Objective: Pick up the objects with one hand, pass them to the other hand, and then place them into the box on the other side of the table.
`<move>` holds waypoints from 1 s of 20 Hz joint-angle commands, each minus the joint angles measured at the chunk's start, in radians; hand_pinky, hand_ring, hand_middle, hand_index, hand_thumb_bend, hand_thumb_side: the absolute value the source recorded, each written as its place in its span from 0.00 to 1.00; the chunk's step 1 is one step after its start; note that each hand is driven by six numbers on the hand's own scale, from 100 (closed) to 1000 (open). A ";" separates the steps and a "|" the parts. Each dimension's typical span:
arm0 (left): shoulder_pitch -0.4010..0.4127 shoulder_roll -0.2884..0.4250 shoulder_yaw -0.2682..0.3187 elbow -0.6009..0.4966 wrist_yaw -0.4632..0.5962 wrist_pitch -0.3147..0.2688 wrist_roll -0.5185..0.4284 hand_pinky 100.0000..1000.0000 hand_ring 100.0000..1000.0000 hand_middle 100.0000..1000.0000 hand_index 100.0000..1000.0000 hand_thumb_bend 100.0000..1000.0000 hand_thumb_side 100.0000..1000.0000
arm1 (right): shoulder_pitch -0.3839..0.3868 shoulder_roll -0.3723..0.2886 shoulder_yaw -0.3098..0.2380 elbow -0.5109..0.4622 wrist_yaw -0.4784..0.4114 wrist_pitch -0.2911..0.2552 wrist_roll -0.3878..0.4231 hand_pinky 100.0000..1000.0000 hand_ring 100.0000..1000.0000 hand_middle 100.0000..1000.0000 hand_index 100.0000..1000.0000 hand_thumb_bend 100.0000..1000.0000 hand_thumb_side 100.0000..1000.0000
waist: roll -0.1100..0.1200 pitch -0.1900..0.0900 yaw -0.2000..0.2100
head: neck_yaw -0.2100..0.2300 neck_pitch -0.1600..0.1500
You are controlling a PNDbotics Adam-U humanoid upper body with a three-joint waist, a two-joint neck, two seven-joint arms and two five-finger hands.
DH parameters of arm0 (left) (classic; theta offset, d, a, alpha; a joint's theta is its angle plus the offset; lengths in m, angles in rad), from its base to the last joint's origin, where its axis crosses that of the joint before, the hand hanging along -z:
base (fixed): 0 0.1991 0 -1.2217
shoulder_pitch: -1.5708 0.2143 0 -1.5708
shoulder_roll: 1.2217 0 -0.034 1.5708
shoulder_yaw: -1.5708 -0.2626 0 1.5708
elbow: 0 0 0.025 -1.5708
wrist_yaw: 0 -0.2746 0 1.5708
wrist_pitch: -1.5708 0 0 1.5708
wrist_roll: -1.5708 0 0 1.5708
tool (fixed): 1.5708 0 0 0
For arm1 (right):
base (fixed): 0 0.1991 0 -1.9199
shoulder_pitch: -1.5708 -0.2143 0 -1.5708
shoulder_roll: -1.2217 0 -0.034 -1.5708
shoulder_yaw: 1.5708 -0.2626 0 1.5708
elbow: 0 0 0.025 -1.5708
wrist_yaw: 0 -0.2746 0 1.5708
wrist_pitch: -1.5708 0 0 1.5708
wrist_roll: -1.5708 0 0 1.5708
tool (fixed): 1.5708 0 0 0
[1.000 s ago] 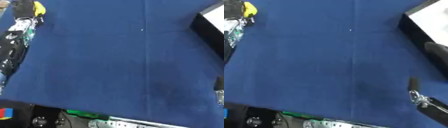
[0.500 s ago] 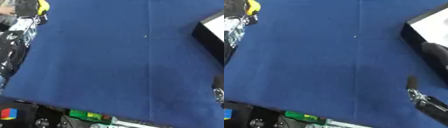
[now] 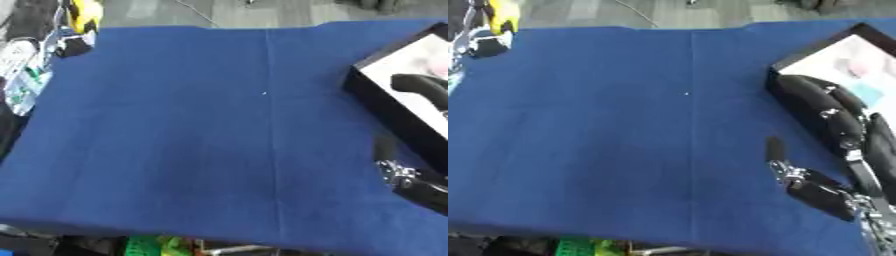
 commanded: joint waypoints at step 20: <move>-0.058 -0.109 -0.303 -0.625 0.626 -0.060 -0.459 0.61 0.24 0.16 0.18 0.00 0.17 | -0.182 -0.053 0.122 -0.021 -0.067 -0.114 0.085 0.85 0.88 0.93 0.98 0.43 0.03 | -0.005 -0.064 0.056 | -0.186 -0.003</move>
